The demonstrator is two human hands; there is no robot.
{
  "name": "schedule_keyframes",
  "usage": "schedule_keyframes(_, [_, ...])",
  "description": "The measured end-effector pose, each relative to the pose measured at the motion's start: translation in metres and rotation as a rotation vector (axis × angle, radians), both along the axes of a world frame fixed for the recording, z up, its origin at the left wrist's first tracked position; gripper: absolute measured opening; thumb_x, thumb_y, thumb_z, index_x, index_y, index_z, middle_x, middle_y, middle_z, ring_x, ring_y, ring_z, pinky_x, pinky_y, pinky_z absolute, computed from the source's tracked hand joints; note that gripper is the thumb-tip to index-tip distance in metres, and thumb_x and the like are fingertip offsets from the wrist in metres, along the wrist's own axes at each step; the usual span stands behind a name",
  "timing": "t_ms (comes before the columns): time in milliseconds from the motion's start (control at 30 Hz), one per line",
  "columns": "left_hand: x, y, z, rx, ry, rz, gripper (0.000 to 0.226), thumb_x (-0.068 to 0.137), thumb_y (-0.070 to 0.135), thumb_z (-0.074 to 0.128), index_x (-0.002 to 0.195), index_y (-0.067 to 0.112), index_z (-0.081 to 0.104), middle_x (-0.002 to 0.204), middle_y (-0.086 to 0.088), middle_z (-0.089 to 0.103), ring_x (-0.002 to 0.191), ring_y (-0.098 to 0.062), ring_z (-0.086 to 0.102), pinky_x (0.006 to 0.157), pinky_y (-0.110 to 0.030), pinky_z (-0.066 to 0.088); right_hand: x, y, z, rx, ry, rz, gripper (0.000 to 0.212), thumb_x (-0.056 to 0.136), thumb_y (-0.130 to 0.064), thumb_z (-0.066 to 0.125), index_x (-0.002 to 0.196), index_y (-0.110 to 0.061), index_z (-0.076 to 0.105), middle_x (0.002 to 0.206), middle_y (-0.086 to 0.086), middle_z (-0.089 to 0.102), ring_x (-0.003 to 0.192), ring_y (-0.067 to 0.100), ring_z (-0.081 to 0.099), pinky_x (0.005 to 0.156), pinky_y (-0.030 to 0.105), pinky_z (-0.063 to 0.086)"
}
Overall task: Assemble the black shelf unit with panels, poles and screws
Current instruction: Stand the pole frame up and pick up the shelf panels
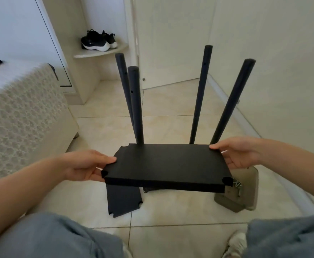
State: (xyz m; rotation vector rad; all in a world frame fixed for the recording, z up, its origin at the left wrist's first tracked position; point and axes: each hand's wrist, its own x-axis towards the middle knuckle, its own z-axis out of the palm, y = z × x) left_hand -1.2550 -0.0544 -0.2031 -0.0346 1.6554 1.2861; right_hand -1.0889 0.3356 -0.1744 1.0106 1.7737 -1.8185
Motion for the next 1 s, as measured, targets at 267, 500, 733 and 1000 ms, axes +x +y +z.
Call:
schedule_keyframes(267, [0.02,0.018,0.007,0.009,0.098,0.024,0.044,0.08,0.02,0.071,0.117,-0.002,0.068,0.111,-0.02,0.073,0.084,-0.032,0.075,0.063,-0.035,0.062,0.033,0.016,0.011,-0.1,-0.067,0.025,0.051,0.081,-0.014,0.072,0.127,0.0,0.055,0.116,0.025,0.068,0.101,0.043,0.068,0.084,0.055,0.057])
schedule_keyframes(500, [0.036,0.029,0.027,0.099,0.172,0.003,0.048,0.079,0.02,0.074,0.124,0.007,0.064,0.118,-0.017,0.072,0.1,-0.037,0.073,0.07,-0.038,0.062,0.055,0.026,0.018,-0.09,0.001,0.084,0.045,0.083,0.013,0.062,0.115,-0.019,0.061,0.125,0.023,0.059,0.1,0.049,0.066,0.084,0.067,0.051])
schedule_keyframes(733, [0.064,0.044,0.058,0.191,0.468,-0.027,0.058,0.073,0.028,0.079,0.127,0.015,0.061,0.116,-0.007,0.074,0.106,-0.025,0.071,0.078,-0.031,0.061,0.065,0.042,0.047,0.141,0.121,-0.014,0.021,0.092,0.0,0.062,0.112,0.0,0.065,0.113,0.02,0.067,0.084,0.032,0.073,0.062,0.045,0.059])
schedule_keyframes(1000, [0.086,0.054,0.111,0.266,0.725,0.027,0.059,0.068,0.034,0.079,0.122,0.016,0.066,0.113,-0.003,0.075,0.104,-0.022,0.072,0.073,-0.025,0.06,0.073,0.04,0.098,0.304,0.475,-0.126,0.016,0.089,-0.01,0.069,0.104,-0.005,0.068,0.09,0.005,0.077,0.076,0.017,0.074,0.061,0.03,0.056])
